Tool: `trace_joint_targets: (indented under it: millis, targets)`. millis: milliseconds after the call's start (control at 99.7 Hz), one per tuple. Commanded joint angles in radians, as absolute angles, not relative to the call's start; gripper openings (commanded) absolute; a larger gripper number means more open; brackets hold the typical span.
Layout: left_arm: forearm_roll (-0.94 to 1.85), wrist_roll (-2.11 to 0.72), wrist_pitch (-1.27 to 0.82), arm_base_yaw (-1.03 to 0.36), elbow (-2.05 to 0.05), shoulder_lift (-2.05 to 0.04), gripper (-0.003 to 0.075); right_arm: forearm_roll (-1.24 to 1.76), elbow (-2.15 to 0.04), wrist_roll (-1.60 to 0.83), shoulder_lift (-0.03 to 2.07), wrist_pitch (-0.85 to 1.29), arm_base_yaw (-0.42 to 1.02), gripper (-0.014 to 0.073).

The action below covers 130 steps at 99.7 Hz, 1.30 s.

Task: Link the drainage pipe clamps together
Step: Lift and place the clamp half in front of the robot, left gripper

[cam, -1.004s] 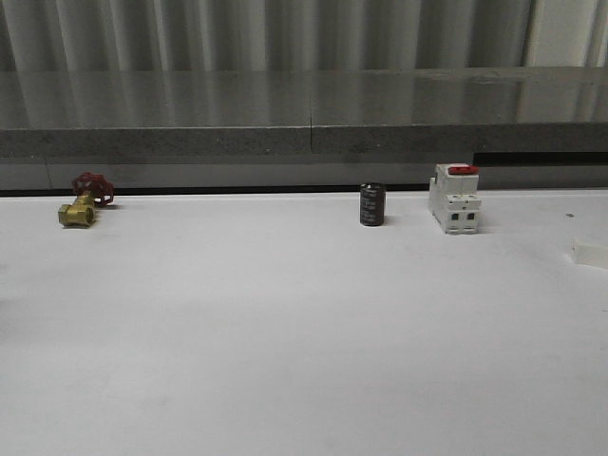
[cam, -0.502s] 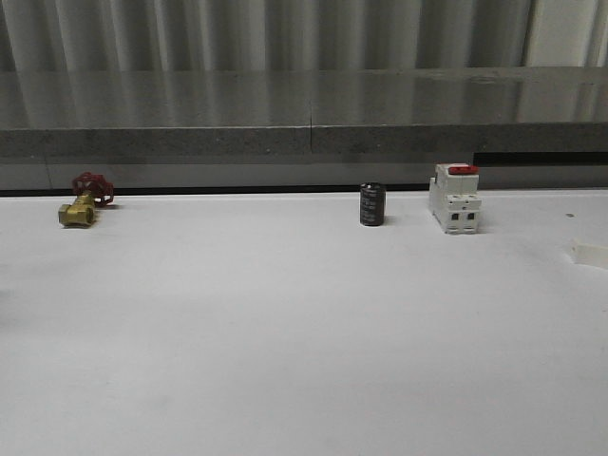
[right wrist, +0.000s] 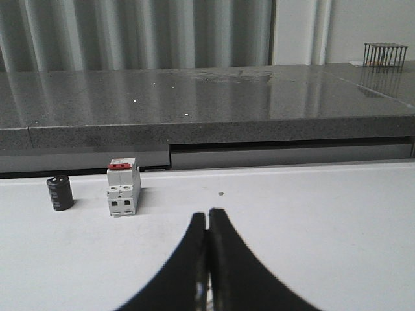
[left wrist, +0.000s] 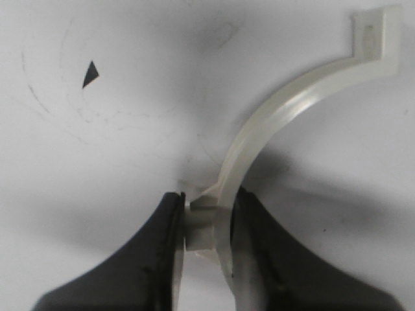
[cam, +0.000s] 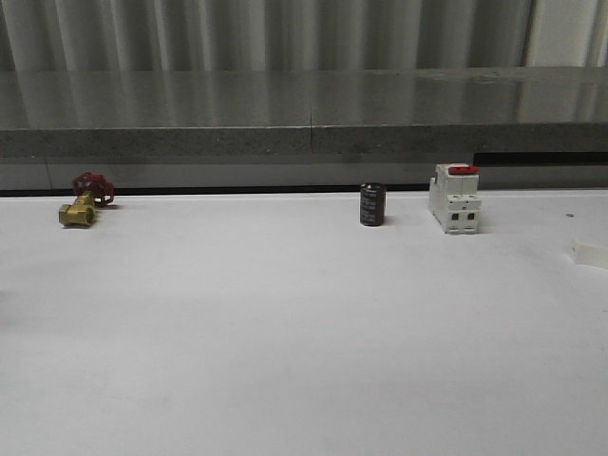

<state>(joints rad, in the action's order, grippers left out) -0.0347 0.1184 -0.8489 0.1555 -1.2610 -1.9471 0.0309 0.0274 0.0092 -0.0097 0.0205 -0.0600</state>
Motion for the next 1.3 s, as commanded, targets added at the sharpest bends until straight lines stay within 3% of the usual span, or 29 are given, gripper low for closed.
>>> trace_joint_targets:
  millis: [0, 271, 622, 1074, 1164, 1295]
  targets:
    - [-0.015, 0.081, -0.852, 0.142, -1.297, -1.893, -0.0021, 0.030, 0.011, 0.000, -0.030, -0.056, -0.060, -0.0067]
    - [0.000, 0.052, -0.875, -0.023, -1.358, -1.869, -0.0021, 0.030, 0.011, 0.000, -0.030, -0.056, -0.060, -0.0067]
    - [0.030, 0.257, -0.864, -0.248, -1.446, -1.909, -0.0021, 0.030, 0.011, 0.000, -0.030, -0.056, -0.060, -0.0067]
    - [0.132, 0.291, -0.819, -0.392, -1.454, -2.000, -0.0015, 0.030, 0.011, 0.000, -0.030, -0.056, -0.060, -0.0067]
    - [0.135, 0.291, -0.819, -0.392, -1.454, -2.000, 0.0062, 0.030, 0.011, 0.000, -0.030, -0.056, -0.060, -0.0067]
    - [0.135, 0.291, -0.819, -0.392, -1.454, -2.000, 0.0312, 0.030, 0.011, 0.000, -0.030, -0.056, -0.060, -0.0067]
